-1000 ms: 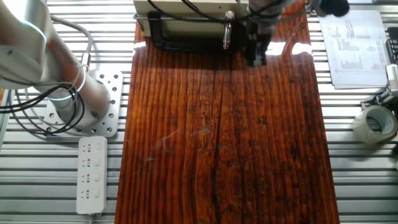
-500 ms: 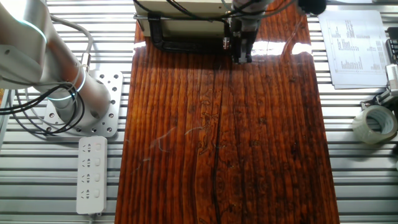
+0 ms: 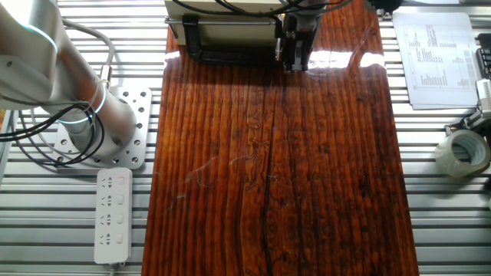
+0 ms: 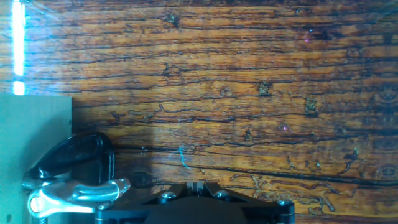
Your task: Turn on the water tap
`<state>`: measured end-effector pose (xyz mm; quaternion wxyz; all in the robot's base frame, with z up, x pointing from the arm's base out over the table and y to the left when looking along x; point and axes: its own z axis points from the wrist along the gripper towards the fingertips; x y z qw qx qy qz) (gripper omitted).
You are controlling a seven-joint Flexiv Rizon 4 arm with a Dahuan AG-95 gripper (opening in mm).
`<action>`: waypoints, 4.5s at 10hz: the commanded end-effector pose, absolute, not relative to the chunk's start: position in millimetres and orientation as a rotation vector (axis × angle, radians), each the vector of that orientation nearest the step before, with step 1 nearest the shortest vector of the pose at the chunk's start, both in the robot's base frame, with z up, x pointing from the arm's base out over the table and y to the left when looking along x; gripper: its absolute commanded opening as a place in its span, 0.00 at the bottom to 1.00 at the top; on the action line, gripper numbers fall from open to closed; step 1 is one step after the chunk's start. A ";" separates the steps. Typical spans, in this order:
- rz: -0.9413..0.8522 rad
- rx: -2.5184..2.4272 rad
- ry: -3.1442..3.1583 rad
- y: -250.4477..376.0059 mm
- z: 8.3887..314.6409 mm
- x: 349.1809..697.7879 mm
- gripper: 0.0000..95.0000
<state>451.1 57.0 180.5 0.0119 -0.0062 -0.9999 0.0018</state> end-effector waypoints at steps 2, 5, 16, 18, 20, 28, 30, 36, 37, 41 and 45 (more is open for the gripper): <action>0.006 -0.028 -3.105 56.6 180.5 450.5 0.00; 0.010 -0.054 -3.104 55.9 179.5 449.3 0.00; 0.024 0.044 -3.044 55.3 178.5 448.7 0.00; 0.028 0.007 -3.048 55.3 178.5 448.7 0.00; 0.012 -0.045 -3.048 55.3 178.5 448.7 0.00; -0.069 -0.145 -3.027 99.9 203.2 418.7 0.00; -0.070 -0.171 -3.023 106.3 202.8 417.2 0.00; -0.067 -0.093 -3.054 106.3 202.8 417.2 0.00; -0.066 -0.102 -3.051 106.3 202.8 417.2 0.00; -0.048 -0.115 -3.046 122.7 194.7 415.7 0.00; 0.033 -0.158 -3.048 143.6 184.1 414.9 0.00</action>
